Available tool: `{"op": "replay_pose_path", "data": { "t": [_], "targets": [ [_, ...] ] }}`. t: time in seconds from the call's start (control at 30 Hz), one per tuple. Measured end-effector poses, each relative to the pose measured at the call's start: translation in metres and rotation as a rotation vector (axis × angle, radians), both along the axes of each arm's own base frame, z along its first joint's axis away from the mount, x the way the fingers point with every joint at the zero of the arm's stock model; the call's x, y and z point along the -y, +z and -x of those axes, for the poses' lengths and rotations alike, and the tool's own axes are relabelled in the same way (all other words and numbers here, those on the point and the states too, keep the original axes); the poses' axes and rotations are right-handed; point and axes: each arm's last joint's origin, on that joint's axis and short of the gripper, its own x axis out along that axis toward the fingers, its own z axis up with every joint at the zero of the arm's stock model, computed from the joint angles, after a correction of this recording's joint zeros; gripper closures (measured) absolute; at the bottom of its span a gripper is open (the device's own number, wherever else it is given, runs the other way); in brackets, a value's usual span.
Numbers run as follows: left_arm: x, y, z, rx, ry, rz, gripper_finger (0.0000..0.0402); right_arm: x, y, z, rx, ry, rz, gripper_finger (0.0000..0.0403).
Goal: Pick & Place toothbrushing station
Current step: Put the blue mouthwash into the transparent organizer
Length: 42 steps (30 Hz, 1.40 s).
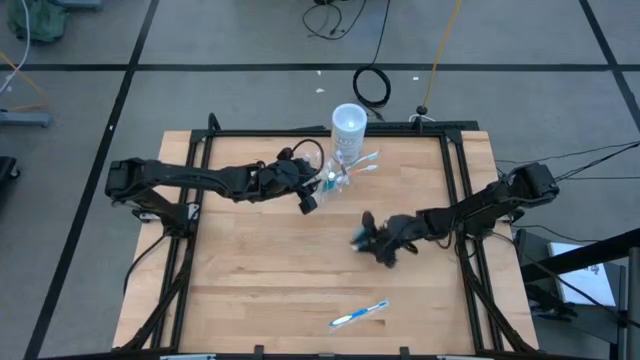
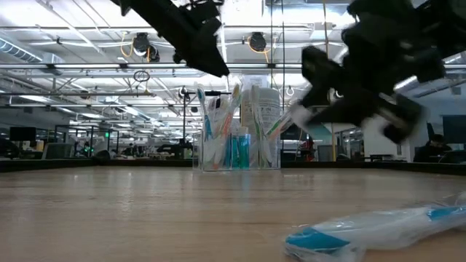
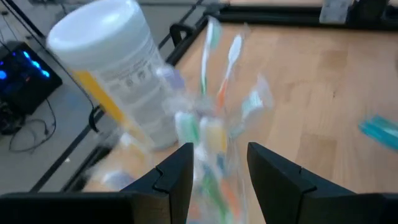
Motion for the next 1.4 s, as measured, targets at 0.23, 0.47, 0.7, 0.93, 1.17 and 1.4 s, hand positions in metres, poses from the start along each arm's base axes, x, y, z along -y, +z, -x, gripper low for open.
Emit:
{"op": "replay_pose_path", "data": {
  "t": [0.23,0.47,0.7,0.93,1.17,1.4],
  "targets": [
    [0.003,0.039,0.036,0.044,0.011,-0.024,0.0245,0.038,0.059,-0.015,0.613,-0.253,-0.135,0.031],
    [0.005,0.07,0.065,0.146,0.021,-0.037,0.0245,0.095,0.075,-0.013,0.806,-0.384,-0.546,0.0311],
    [0.006,0.073,0.069,0.154,0.02,-0.038,0.0245,0.119,0.068,-0.046,0.802,-0.323,-0.742,0.0311],
    [0.006,0.066,0.069,0.094,0.028,-0.016,0.0245,0.127,0.033,-0.081,0.749,-0.445,-0.835,0.0312],
    [0.006,0.057,0.073,-0.001,0.032,-0.001,0.0245,0.109,0.037,-0.085,0.775,-0.382,-0.893,0.0312],
    [0.006,0.056,0.074,-0.008,0.042,0.018,0.0245,0.081,0.043,-0.088,0.744,-0.31,-0.851,0.0312]
  ]
}}
